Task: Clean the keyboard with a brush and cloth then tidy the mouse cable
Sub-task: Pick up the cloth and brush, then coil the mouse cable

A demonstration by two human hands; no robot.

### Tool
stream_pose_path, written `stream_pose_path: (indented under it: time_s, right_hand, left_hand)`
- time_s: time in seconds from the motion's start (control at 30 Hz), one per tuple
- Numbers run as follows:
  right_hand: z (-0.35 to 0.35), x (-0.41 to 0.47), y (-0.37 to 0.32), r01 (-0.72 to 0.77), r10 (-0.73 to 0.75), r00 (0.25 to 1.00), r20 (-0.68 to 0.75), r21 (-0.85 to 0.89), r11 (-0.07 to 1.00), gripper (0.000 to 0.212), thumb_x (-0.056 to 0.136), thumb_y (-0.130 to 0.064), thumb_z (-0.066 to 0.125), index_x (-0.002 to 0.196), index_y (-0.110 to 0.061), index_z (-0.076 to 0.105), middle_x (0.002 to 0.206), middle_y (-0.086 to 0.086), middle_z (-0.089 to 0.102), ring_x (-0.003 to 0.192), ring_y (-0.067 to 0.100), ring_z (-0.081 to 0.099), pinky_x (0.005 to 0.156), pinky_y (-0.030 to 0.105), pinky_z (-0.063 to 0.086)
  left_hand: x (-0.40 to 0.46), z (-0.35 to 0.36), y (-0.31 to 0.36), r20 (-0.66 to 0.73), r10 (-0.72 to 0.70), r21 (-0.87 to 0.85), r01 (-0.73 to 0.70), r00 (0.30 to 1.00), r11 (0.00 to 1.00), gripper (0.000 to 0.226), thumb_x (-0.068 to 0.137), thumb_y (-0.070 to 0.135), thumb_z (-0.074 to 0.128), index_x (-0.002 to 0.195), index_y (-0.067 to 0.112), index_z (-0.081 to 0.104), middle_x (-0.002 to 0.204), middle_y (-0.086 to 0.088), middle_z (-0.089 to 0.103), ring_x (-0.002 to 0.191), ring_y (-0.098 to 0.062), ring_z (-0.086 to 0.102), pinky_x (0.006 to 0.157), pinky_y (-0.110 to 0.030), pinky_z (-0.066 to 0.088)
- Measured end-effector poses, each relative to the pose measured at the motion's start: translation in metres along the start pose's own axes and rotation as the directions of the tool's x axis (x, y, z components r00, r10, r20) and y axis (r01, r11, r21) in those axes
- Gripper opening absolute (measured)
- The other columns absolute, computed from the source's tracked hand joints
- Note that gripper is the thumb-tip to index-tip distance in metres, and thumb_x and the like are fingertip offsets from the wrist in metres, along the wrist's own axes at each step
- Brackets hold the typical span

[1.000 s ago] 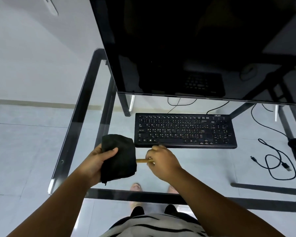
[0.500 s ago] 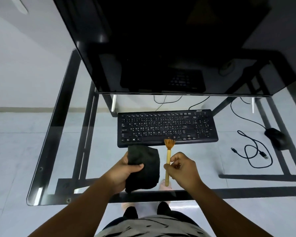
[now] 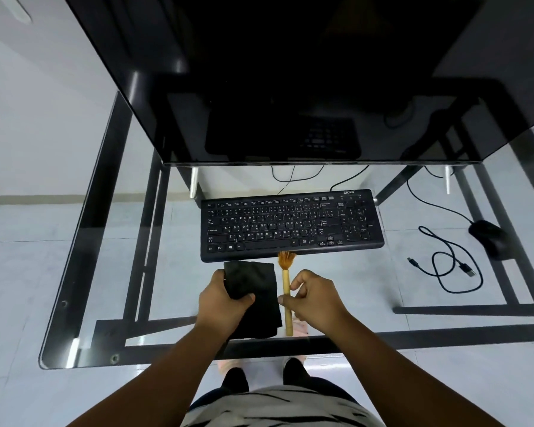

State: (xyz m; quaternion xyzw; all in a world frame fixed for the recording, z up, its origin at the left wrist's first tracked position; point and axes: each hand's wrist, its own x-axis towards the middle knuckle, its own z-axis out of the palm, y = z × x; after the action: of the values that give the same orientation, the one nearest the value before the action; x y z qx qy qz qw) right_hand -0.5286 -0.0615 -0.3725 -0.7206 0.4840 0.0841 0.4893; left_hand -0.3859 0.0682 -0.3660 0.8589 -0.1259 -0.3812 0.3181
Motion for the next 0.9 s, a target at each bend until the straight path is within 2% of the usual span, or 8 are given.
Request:
stream_pose_path:
  time_s: [0.13,0.27,0.4,0.5,0.6,0.7,0.8,0.9]
  right_hand:
    - [-0.014,0.004,0.003,0.067,-0.071,0.979,-0.193,-0.025,0.997,0.023,0.082,-0.040,0.073,0.083,-0.021,0.061,0.066,-0.005,0.063,0.061,0.008,0.059,0.056,0.018,0.042]
    - [-0.044,0.022,0.008,0.136,-0.092,0.891,-0.445,0.067,0.988,0.010,0.086,-0.023,0.072,0.085,-0.019,0.063,0.070,-0.006,0.064,0.067,0.018,0.063,0.060,0.015,0.043]
    - [-0.079,0.048,0.014,0.162,-0.031,0.787,-0.616,0.158,0.974,0.025,0.085,-0.013,0.069,0.108,-0.013,0.062,0.105,0.008,0.065,0.095,0.025,0.064,0.092,0.037,0.051]
    - [-0.106,0.063,0.013,0.058,0.036,0.794,-0.606,0.135,0.989,0.049,0.088,-0.016,0.061,0.135,-0.009,0.049,0.132,0.011,0.051,0.121,0.028,0.051,0.106,0.035,0.039]
    - [-0.123,0.076,0.014,-0.059,0.109,0.820,-0.562,0.107,0.992,0.059,0.090,-0.021,0.057,0.144,-0.006,0.038,0.141,0.016,0.043,0.132,0.034,0.040,0.110,0.041,0.033]
    - [-0.131,0.085,0.015,-0.179,0.190,0.858,-0.477,0.069,0.981,0.046,0.091,-0.025,0.051,0.133,-0.007,0.049,0.131,0.018,0.049,0.124,0.039,0.045,0.106,0.047,0.039]
    - [-0.135,0.092,0.016,-0.195,0.219,0.870,-0.442,0.098,0.976,0.032,0.086,-0.023,0.046,0.111,-0.007,0.060,0.113,0.018,0.056,0.104,0.041,0.056,0.087,0.042,0.048]
    - [-0.138,0.093,0.017,-0.167,0.212,0.875,-0.435,0.139,0.976,0.023,0.087,-0.021,0.045,0.100,-0.011,0.062,0.105,0.015,0.058,0.091,0.035,0.058,0.074,0.035,0.045]
  left_hand:
    - [-0.001,0.002,-0.002,-0.105,0.007,0.033,-0.003,0.994,0.999,0.064,0.067,0.026,0.085,0.122,0.018,0.051,0.116,-0.002,0.061,0.108,-0.024,0.058,0.095,-0.038,0.049]
    - [0.003,-0.003,0.003,-0.226,0.014,0.015,-0.011,0.974,1.000,0.071,0.068,0.031,0.084,0.127,0.012,0.050,0.118,-0.005,0.052,0.105,-0.023,0.057,0.094,-0.037,0.048]
    - [0.017,-0.016,0.011,-0.374,0.017,-0.039,-0.035,0.927,0.999,0.070,0.075,0.035,0.078,0.131,0.008,0.047,0.122,-0.008,0.050,0.111,-0.026,0.053,0.099,-0.043,0.045]
    - [0.034,-0.024,0.021,-0.367,-0.062,-0.140,0.011,0.928,0.990,0.071,0.083,0.039,0.070,0.140,0.008,0.040,0.138,-0.012,0.047,0.127,-0.030,0.046,0.107,-0.047,0.039]
    - [0.046,-0.030,0.033,-0.298,-0.118,-0.208,0.056,0.947,0.976,0.072,0.088,0.041,0.064,0.145,0.010,0.034,0.146,-0.011,0.043,0.132,-0.031,0.044,0.110,-0.044,0.036]
    - [0.051,-0.033,0.042,-0.268,-0.139,-0.241,0.073,0.953,0.968,0.066,0.090,0.040,0.060,0.145,0.012,0.038,0.144,-0.008,0.046,0.130,-0.030,0.046,0.109,-0.044,0.037]
    - [0.051,-0.032,0.047,-0.254,-0.127,-0.254,0.061,0.959,0.965,0.041,0.092,0.035,0.057,0.129,0.017,0.055,0.120,-0.001,0.062,0.109,-0.025,0.056,0.097,-0.040,0.045]
    - [0.050,-0.033,0.052,-0.241,-0.150,-0.322,0.067,0.959,0.945,0.022,0.093,0.028,0.057,0.114,0.021,0.060,0.100,0.004,0.063,0.098,-0.023,0.058,0.085,-0.035,0.044]
